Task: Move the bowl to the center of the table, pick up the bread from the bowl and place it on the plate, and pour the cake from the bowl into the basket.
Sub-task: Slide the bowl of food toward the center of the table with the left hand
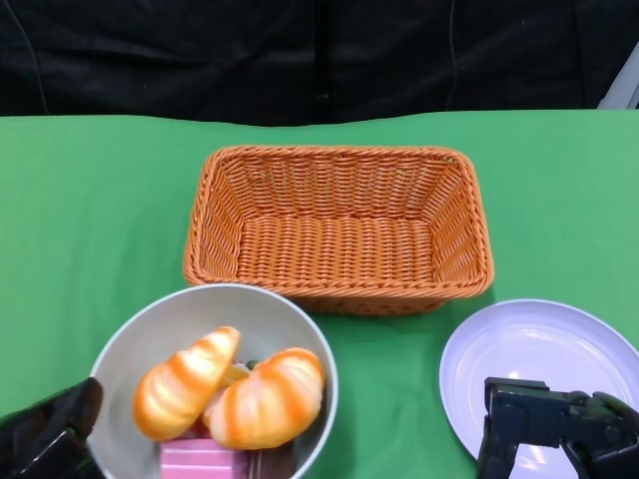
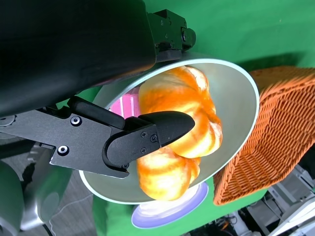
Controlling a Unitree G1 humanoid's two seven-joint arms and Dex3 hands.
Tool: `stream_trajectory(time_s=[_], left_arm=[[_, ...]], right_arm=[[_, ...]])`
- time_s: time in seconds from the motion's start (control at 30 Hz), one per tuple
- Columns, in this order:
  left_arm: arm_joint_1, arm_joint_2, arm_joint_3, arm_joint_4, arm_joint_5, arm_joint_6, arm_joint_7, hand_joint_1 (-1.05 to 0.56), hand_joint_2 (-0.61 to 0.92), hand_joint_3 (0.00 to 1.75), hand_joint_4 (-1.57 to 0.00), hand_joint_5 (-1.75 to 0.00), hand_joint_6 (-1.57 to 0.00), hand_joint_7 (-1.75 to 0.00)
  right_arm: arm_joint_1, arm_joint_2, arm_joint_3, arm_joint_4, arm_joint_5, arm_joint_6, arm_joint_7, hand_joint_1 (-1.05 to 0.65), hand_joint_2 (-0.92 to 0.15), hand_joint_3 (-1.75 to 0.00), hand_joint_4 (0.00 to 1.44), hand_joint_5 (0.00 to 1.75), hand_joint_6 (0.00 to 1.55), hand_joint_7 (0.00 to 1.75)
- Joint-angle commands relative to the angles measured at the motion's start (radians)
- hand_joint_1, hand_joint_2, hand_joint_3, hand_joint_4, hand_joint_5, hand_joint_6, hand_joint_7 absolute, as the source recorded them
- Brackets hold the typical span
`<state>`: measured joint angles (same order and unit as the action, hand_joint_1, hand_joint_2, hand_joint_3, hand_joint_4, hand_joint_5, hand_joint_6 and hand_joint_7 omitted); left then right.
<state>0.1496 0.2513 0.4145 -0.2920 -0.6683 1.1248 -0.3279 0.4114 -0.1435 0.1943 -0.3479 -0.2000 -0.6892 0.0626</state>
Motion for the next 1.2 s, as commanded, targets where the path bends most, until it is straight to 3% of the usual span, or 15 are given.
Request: stream_trajectory(time_s=[0.03,0.1,0.13,0.17,0.3,0.33,0.4,0.47,0.6,0.67,0.73,0.9,1.0,1.13,1.2], left_arm=[[-0.019,-0.017,-0.012,-0.025,-0.018,0.020,0.034,-0.61,0.92,0.76,0.00,0.00,0.00,0.00],[-0.029,-0.028,-0.023,-0.034,-0.023,0.029,0.048,-0.62,0.92,0.76,0.00,0.00,0.00,0.00],[-0.033,-0.033,-0.029,-0.038,-0.025,0.033,0.052,-0.62,0.92,0.76,0.00,0.00,0.00,0.00],[-0.036,-0.037,-0.033,-0.041,-0.027,0.036,0.056,-0.62,0.92,0.76,0.00,0.00,0.00,0.00],[-0.057,-0.049,-0.063,-0.030,-0.033,0.035,0.044,-0.62,0.92,0.75,0.00,0.00,0.00,0.00],[-0.063,-0.052,-0.071,-0.026,-0.032,0.036,0.044,-0.62,0.92,0.73,0.00,0.00,0.00,0.00],[-0.074,-0.060,-0.080,-0.020,-0.034,0.042,0.049,-0.62,0.92,0.72,0.00,0.00,0.00,0.00],[-0.083,-0.066,-0.082,-0.015,-0.038,0.050,0.058,-0.63,0.92,0.70,0.00,0.00,0.00,0.00],[-0.097,-0.078,-0.090,-0.026,-0.043,0.075,0.082,-0.63,0.92,0.69,0.00,0.00,0.00,0.00],[-0.112,-0.090,-0.104,-0.042,-0.045,0.101,0.108,-0.62,0.92,0.68,0.00,0.00,0.00,0.00],[-0.114,-0.094,-0.114,-0.048,-0.046,0.106,0.113,-0.61,0.92,0.68,0.00,0.00,0.00,0.00],[-0.114,-0.095,-0.117,-0.051,-0.049,0.108,0.117,-0.61,0.92,0.69,0.00,0.00,0.00,0.00],[-0.116,-0.112,-0.131,-0.059,-0.055,0.114,0.122,-0.60,0.92,0.68,0.00,0.00,0.00,0.00],[-0.113,-0.117,-0.149,-0.070,-0.051,0.108,0.119,-0.61,0.92,0.67,0.00,0.00,0.00,0.00],[-0.112,-0.109,-0.155,-0.069,-0.045,0.099,0.114,-0.61,0.92,0.67,0.00,0.00,0.00,0.00]], right_arm=[[0.006,-0.004,0.023,-0.043,-0.036,-0.033,0.008,0.16,-0.13,-1.75,0.94,1.74,0.87,1.49],[0.003,-0.003,0.026,-0.053,-0.042,-0.027,0.011,0.16,-0.13,-1.75,0.92,1.74,0.85,1.48],[0.001,-0.003,0.027,-0.060,-0.047,-0.023,0.012,0.08,-0.21,-1.57,0.78,1.61,0.69,1.35],[0.000,-0.003,0.028,-0.064,-0.050,-0.019,0.013,0.05,-0.26,-1.48,0.74,1.55,0.64,1.30],[-0.021,-0.029,0.015,-0.118,-0.099,0.053,0.042,0.00,-0.30,-1.38,0.56,1.40,0.43,1.19],[-0.023,-0.038,0.014,-0.136,-0.101,0.084,0.056,-0.05,-0.35,-1.24,0.38,1.34,0.28,1.14],[-0.028,-0.054,0.010,-0.172,-0.112,0.142,0.080,-0.08,-0.39,-1.14,0.28,1.31,0.20,1.13],[-0.033,-0.064,0.008,-0.195,-0.122,0.182,0.092,-0.20,-0.52,-0.82,0.13,1.29,0.07,1.04],[-0.062,-0.086,0.014,-0.215,-0.144,0.235,0.117,-0.23,-0.57,-0.70,0.09,1.29,0.04,1.01],[-0.102,-0.106,0.020,-0.225,-0.171,0.283,0.151,-0.37,-0.73,-0.33,0.02,1.15,0.01,0.91],[-0.132,-0.105,0.039,-0.234,-0.198,0.332,0.170,-0.41,-0.76,-0.21,0.00,1.11,0.00,0.90],[-0.145,-0.108,0.056,-0.249,-0.216,0.376,0.172,-0.44,-0.77,-0.15,0.00,1.09,0.00,0.90],[-0.216,-0.117,0.120,-0.217,-0.307,0.458,0.235,-0.45,-0.76,-0.10,0.00,1.04,0.00,0.87],[-0.253,-0.128,0.148,-0.191,-0.365,0.495,0.253,-0.47,-0.76,-0.06,0.00,1.03,0.01,0.86],[-0.273,-0.129,0.170,-0.160,-0.414,0.517,0.257,-0.51,-0.80,-0.02,0.00,0.99,0.06,0.75]])
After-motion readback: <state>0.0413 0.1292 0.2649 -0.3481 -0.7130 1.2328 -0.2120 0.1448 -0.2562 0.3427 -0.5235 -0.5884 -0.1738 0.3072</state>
